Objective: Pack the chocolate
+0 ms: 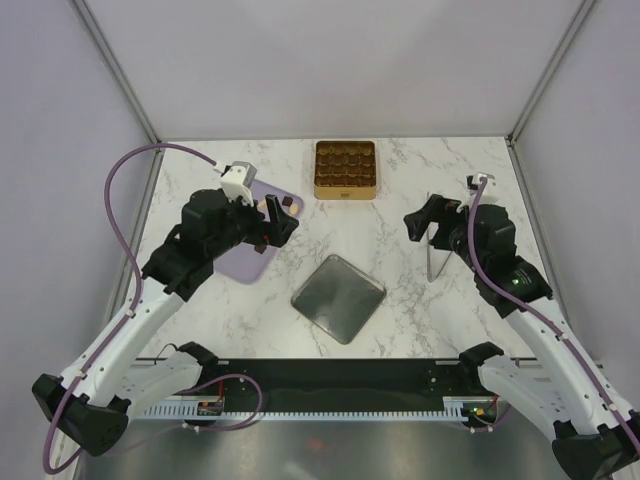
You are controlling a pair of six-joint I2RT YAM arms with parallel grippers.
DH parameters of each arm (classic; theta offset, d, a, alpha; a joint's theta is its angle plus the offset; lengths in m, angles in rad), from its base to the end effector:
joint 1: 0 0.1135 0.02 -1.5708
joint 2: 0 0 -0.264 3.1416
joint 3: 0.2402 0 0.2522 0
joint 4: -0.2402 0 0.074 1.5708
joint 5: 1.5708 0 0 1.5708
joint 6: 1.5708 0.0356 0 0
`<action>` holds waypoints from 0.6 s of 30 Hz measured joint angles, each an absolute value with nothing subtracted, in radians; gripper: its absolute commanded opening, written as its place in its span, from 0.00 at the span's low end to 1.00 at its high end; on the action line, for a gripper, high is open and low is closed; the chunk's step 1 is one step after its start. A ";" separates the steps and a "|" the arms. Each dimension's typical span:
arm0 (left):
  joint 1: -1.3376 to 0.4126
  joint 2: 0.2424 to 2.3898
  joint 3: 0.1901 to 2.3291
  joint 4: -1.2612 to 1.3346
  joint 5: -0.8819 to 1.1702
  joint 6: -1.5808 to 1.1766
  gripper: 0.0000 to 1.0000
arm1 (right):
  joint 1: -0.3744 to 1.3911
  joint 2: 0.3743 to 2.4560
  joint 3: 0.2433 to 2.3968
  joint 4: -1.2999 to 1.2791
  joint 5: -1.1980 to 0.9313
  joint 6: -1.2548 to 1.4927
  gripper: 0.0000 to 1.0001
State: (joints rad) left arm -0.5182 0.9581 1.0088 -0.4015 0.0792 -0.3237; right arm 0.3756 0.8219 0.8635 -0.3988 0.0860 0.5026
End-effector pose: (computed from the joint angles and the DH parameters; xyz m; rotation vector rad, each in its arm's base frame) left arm 0.1833 -0.1078 0.3642 0.2459 1.9582 -0.6348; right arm 0.1733 0.0650 0.3387 0.1827 1.9510 0.5017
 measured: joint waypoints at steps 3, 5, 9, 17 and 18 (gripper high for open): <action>-0.518 0.953 1.009 -0.400 0.081 -0.323 1.00 | 0.376 0.814 0.875 -0.406 0.086 0.505 0.98; -0.518 0.953 1.009 -0.394 0.088 -0.323 0.95 | 0.376 0.807 0.889 -0.424 0.086 0.505 0.98; -0.520 0.974 1.019 -0.387 0.120 -0.336 0.90 | 0.376 0.759 0.934 -0.458 0.091 0.503 0.98; -0.696 1.193 1.139 -0.380 0.045 -0.412 0.87 | 0.376 0.582 1.063 -0.487 0.181 0.509 0.98; -0.736 1.238 1.166 -0.380 0.022 -0.418 0.87 | 0.376 0.575 1.080 -0.487 0.187 0.510 0.98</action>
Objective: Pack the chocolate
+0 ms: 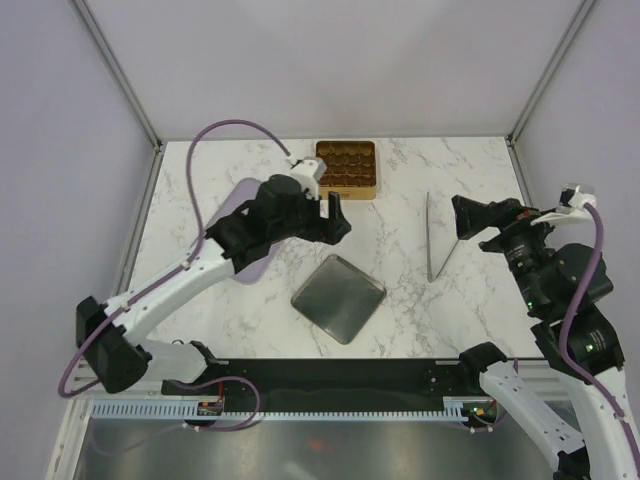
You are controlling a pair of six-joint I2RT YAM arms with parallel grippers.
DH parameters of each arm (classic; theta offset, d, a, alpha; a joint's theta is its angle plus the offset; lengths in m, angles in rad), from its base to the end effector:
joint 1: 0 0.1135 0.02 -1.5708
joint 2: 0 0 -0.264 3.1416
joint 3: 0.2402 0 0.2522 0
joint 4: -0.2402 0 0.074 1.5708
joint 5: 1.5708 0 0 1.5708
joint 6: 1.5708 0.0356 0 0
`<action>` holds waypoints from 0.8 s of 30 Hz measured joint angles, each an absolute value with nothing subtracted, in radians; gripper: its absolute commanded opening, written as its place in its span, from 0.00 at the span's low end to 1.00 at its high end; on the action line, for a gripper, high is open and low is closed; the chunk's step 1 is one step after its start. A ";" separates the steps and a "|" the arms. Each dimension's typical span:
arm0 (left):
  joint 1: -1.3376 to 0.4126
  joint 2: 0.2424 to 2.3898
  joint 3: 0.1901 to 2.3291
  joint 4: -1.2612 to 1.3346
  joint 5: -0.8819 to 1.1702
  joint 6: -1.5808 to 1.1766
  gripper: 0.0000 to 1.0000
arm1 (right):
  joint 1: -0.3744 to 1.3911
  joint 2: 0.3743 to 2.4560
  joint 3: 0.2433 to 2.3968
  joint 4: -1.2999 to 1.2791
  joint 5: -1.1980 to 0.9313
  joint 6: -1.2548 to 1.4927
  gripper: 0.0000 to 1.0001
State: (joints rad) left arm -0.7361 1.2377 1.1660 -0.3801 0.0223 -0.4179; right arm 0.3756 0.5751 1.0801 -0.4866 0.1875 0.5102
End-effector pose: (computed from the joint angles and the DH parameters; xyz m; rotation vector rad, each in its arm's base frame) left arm 0.2076 -0.1892 0.3574 0.3481 2.0763 -0.7389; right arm 0.0887 0.0279 0.4301 0.2559 1.5584 0.5527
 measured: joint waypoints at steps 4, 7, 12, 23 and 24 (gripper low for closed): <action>-0.867 1.467 1.328 -0.373 -0.052 -0.430 0.89 | 0.376 0.552 1.144 -0.484 0.218 0.521 0.98; -0.926 1.647 1.460 -0.361 -0.087 -0.434 0.90 | 0.376 0.526 1.150 -0.486 0.240 0.533 0.98; -0.992 1.889 1.652 -0.366 -0.148 -0.434 0.91 | 0.376 0.466 1.150 -0.488 0.287 0.555 0.98; -1.085 2.291 2.013 -0.337 -0.199 -0.433 0.92 | 0.376 0.386 1.150 -0.503 0.321 0.554 0.98; -1.093 2.320 2.037 -0.336 -0.207 -0.432 0.93 | 0.376 0.375 1.150 -0.505 0.327 0.553 0.98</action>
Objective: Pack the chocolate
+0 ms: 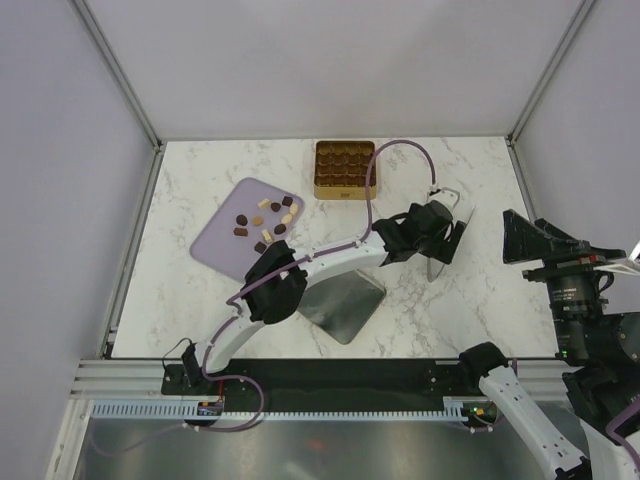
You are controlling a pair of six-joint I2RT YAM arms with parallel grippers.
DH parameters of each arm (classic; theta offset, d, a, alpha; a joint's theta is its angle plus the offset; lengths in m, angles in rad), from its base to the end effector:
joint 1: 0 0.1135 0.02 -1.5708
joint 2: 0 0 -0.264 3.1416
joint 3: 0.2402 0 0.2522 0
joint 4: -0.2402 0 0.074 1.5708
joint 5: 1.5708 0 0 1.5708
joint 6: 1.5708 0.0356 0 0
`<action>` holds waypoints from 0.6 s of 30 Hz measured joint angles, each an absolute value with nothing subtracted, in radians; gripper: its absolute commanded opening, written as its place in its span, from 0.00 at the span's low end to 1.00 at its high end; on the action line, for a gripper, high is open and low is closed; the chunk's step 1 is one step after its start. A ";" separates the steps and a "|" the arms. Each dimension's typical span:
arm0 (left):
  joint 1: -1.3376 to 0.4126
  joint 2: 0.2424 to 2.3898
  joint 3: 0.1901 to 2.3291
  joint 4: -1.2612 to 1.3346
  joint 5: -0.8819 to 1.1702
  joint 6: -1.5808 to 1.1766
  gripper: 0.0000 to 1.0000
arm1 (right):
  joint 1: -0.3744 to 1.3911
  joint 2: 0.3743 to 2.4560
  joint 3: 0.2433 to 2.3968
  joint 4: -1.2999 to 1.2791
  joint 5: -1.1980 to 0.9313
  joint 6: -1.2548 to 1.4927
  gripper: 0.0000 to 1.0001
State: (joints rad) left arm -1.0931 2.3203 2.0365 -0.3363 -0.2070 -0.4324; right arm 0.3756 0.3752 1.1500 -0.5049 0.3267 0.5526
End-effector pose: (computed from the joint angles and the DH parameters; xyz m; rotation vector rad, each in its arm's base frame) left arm 0.2549 -0.4765 0.2325 0.6147 2.1626 -0.6298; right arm 0.0147 -0.0065 0.4532 0.3977 1.2774 0.5765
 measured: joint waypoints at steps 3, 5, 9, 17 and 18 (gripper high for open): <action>-1.114 2.395 2.089 -0.332 -0.228 -0.427 0.94 | 0.376 0.341 1.150 -0.510 0.343 0.548 0.98; -1.124 2.435 2.115 -0.332 -0.241 -0.424 0.94 | 0.376 0.323 1.150 -0.510 0.352 0.544 0.98; -1.135 2.493 2.131 -0.332 -0.278 -0.416 0.94 | 0.376 0.307 1.150 -0.509 0.370 0.534 0.98; -1.132 2.541 2.143 -0.333 -0.316 -0.390 0.78 | 0.376 0.307 1.150 -0.513 0.388 0.519 0.98; -1.132 2.541 2.143 -0.333 -0.316 -0.387 0.77 | 0.376 0.307 1.150 -0.513 0.390 0.519 0.98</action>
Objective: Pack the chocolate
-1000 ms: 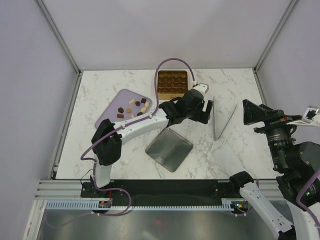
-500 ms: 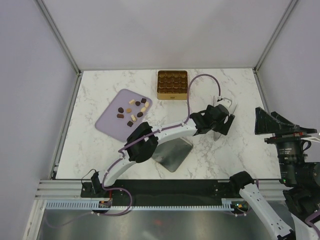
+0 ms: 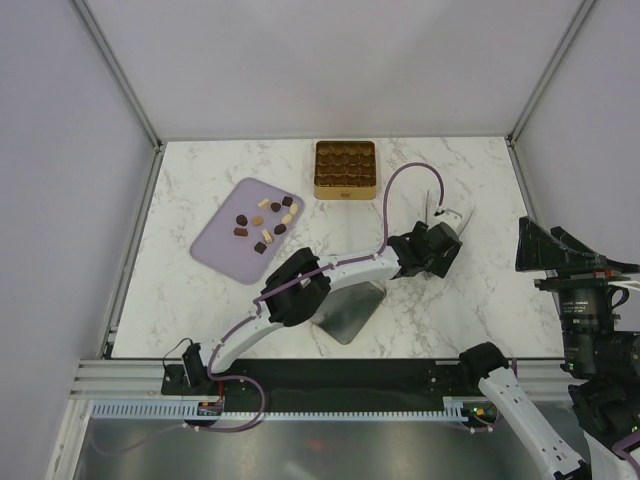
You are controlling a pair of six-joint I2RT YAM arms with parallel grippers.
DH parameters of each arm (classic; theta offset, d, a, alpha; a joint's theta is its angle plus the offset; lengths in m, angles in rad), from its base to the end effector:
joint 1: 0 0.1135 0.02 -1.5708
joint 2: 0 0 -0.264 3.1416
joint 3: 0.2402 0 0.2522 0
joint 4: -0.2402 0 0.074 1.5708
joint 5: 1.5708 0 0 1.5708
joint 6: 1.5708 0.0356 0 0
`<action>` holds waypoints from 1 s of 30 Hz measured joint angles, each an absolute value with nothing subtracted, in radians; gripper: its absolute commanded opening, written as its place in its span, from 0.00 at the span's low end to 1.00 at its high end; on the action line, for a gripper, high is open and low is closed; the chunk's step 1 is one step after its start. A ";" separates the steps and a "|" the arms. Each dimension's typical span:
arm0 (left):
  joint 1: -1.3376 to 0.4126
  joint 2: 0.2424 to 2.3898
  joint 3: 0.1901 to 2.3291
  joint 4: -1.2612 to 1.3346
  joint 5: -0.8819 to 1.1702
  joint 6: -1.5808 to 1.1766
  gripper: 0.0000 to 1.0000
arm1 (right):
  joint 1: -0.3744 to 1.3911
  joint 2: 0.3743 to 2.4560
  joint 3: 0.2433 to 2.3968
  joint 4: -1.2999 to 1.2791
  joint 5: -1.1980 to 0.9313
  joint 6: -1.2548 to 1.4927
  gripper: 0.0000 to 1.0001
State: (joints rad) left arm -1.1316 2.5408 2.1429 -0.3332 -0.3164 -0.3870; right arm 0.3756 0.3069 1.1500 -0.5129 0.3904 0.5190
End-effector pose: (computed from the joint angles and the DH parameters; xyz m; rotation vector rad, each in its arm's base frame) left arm 0.2512 -0.5086 0.1511 0.6813 2.1932 -0.4389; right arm -0.0066 -0.0171 0.4507 0.4303 1.2098 0.5287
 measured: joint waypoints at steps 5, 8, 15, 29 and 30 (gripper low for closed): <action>-1.132 2.530 2.107 -0.303 -0.339 -0.376 0.69 | 0.376 0.307 1.150 -0.513 0.391 0.519 0.98; -1.132 2.472 2.006 -0.280 -0.350 -0.365 0.64 | 0.376 0.307 1.150 -0.513 0.391 0.519 0.97; -1.132 2.304 1.742 -0.266 -0.364 -0.350 0.60 | 0.376 0.307 1.128 -0.514 0.386 0.520 0.96; -1.085 2.254 1.760 -0.323 -0.231 -0.289 1.00 | 0.376 0.307 1.090 -0.517 0.363 0.550 0.96; -1.077 2.269 1.802 -0.324 -0.214 -0.276 1.00 | 0.376 0.308 1.087 -0.518 0.363 0.550 0.96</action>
